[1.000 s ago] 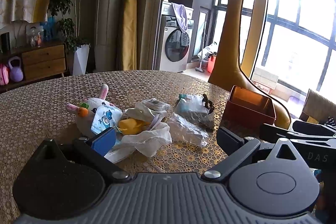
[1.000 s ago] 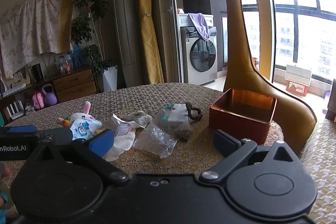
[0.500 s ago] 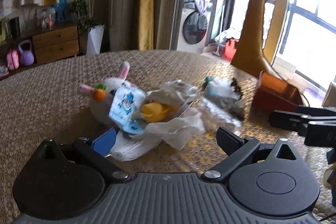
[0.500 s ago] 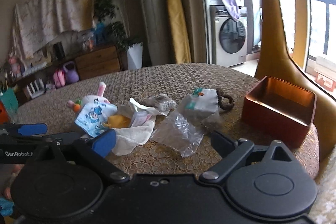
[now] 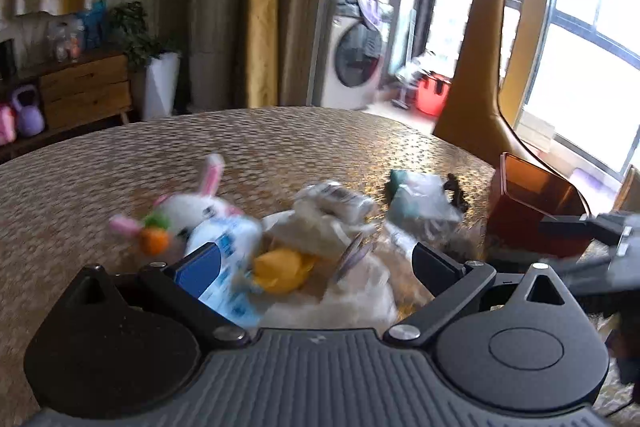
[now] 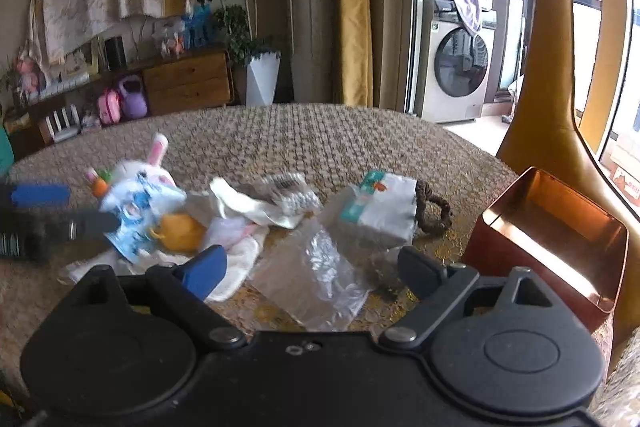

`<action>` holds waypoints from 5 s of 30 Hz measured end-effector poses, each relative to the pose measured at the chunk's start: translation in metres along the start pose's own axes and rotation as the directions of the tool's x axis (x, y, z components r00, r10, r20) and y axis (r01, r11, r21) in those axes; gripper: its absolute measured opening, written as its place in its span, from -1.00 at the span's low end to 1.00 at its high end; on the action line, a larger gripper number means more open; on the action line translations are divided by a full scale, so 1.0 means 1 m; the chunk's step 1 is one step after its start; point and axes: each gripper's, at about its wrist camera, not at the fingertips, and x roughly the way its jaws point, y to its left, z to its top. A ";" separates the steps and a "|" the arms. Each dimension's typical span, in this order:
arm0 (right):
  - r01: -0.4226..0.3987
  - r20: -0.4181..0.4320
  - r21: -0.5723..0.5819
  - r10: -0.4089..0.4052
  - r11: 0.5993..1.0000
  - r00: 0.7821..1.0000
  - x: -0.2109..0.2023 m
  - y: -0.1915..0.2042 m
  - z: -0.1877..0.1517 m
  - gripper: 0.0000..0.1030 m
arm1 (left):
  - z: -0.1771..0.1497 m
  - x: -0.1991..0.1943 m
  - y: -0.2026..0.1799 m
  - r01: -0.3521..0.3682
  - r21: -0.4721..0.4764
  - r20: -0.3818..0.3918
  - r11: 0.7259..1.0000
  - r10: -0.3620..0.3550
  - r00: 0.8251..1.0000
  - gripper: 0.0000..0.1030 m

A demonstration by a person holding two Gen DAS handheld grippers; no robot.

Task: Organize soft objects
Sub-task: 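Grasp the white tissue with the left tool while the right tool grasps the clear plastic bag, then carry the white tissue and plastic bag with both tools into the orange-red box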

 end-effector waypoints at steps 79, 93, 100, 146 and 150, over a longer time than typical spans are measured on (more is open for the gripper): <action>-0.071 0.071 0.162 0.060 0.984 0.996 -0.035 -0.107 0.031 -1.00 | 0.131 0.058 -0.103 0.115 0.002 -0.122 0.993 -0.114 0.986 -0.81; 0.070 0.012 0.207 -0.074 0.976 0.997 -0.028 -0.180 0.017 -1.00 | 0.136 0.086 -0.221 0.275 0.089 -0.165 0.957 -0.258 0.952 -0.81; 0.134 -0.028 0.211 -0.131 0.968 0.991 -0.007 -0.212 0.007 -1.00 | 0.135 0.121 -0.265 0.334 0.075 -0.207 0.940 -0.313 0.927 -0.81; 0.094 -0.182 0.047 -0.084 0.994 0.980 0.067 -0.243 -0.019 -0.25 | 0.072 0.258 -0.309 0.283 0.126 -0.402 0.951 -0.212 0.891 -0.77; 0.102 -0.171 0.055 -0.091 0.993 0.981 0.060 -0.241 -0.019 -0.22 | 0.073 0.254 -0.308 0.280 0.128 -0.395 0.951 -0.210 0.894 -0.76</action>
